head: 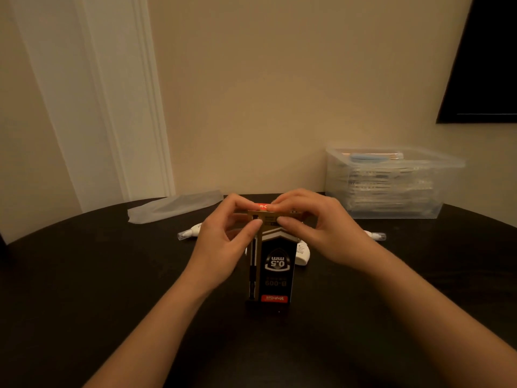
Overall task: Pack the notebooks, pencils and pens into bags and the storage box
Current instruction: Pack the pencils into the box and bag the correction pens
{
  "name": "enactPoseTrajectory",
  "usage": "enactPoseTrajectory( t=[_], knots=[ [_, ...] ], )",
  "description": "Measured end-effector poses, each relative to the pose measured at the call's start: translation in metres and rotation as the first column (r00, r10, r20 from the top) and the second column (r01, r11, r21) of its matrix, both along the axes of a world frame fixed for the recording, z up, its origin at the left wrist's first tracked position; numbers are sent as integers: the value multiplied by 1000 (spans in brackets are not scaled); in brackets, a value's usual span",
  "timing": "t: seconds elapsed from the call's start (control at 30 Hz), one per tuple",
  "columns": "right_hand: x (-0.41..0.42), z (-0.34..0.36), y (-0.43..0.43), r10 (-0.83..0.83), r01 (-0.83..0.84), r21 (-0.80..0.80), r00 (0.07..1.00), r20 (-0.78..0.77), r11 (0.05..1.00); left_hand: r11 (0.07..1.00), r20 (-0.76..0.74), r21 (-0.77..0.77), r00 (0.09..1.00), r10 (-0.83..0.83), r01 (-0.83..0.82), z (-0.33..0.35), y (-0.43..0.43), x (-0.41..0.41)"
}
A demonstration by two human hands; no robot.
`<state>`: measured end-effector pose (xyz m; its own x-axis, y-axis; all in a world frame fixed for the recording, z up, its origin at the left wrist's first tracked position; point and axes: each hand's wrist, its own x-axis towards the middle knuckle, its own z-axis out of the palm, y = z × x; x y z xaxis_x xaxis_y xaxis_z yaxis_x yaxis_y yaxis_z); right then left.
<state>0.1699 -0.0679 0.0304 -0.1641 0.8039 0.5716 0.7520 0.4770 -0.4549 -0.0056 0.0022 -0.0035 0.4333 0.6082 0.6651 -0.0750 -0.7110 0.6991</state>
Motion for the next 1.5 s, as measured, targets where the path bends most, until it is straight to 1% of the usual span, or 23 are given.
enactPoseTrajectory(
  t=[0.1, 0.23, 0.3, 0.37, 0.43, 0.53, 0.57, 0.63, 0.7, 0.73, 0.77, 0.83, 0.9, 0.97, 1.03, 1.1, 1.13, 1.2, 1.27, 1.3, 1.4, 1.5],
  knots=[
    [5, 14, -3, -91, 91, 7, 984, 150, 996, 999, -8, 25, 1000, 29, -29, 6, -3, 10],
    [23, 30, -9, -141, 150, -47, 976, 168, 988, 997, -36, 74, 999, 18, -15, 21, -5, 29],
    [35, 38, -11, -158, 175, -58, 961, 228, 983, 990, -76, 142, 997, 25, -14, 30, -3, 40],
    [48, 46, -12, -189, 213, -41, 929, 320, 976, 977, -111, 212, 993, 31, -7, 38, -1, 52],
    [63, 55, -11, -208, 219, 1, 926, 315, 976, 975, -93, 220, 996, 13, 8, 48, 0, 65],
    [85, 64, -9, -171, 164, 52, 968, 182, 985, 996, -4, 79, 999, -43, 43, 65, 3, 83],
    [92, 66, -7, -146, 140, 55, 983, 114, 989, 998, -4, 23, 998, -66, 66, 70, 5, 87],
    [107, 72, -3, -94, 97, 45, 993, -65, 994, 994, -88, -52, 991, -100, 96, 80, 12, 99],
    [122, 76, 2, -51, 62, 39, 970, -237, 997, 980, -223, -160, 962, -154, 120, 87, 19, 109],
    [130, 78, 4, -45, 61, 42, 949, -312, 997, 957, -274, -257, 940, -205, 133, 89, 22, 114],
    [139, 81, 8, -43, 65, 45, 922, -386, 997, 915, -301, -376, 914, -270, 146, 91, 26, 119],
    [152, 84, 15, -43, 81, 51, 857, -514, 995, 789, -290, -587, 861, -417, 185, 93, 36, 126],
    [168, 86, 24, -54, 111, 62, 807, -587, 992, 678, -225, -696, 825, -519, 237, 93, 50, 136],
    [183, 89, 33, -84, 151, 56, 780, -620, 987, 633, -164, -723, 822, -546, 276, 96, 60, 150],
    [199, 92, 44, -122, 188, 34, 756, -643, 982, 639, -119, -715, 852, -511, 284, 101, 68, 167],
    [216, 97, 54, -186, 233, -15, 735, -651, 972, 699, -127, -665, 884, -450, 261, 106, 77, 186],
    [224, 101, 59, -232, 260, -55, 727, -647, 964, 743, -159, -628, 897, -413, 231, 108, 81, 195],
    [241, 110, 67, -328, 304, -150, 709, -624, 941, 844, -270, -517, 908, -319, 142, 113, 89, 213],
    [259, 118, 73, -365, 294, -217, 697, -617, 931, 927, -376, -370, 903, -209, 60, 117, 96, 235],
    [268, 120, 76, -372, 284, -240, 698, -612, 928, 953, -396, -302, 906, -148, 24, 119, 98, 246],
    [296, 121, 84, -412, 307, -275, 712, -569, 911, 984, -402, -157, 916, 10, -80, 122, 107, 282],
    [320, 114, 93, -476, 394, -270, 674, -565, 879, 990, -435, -98, 899, 51, -104, 122, 112, 313]
  ],
)
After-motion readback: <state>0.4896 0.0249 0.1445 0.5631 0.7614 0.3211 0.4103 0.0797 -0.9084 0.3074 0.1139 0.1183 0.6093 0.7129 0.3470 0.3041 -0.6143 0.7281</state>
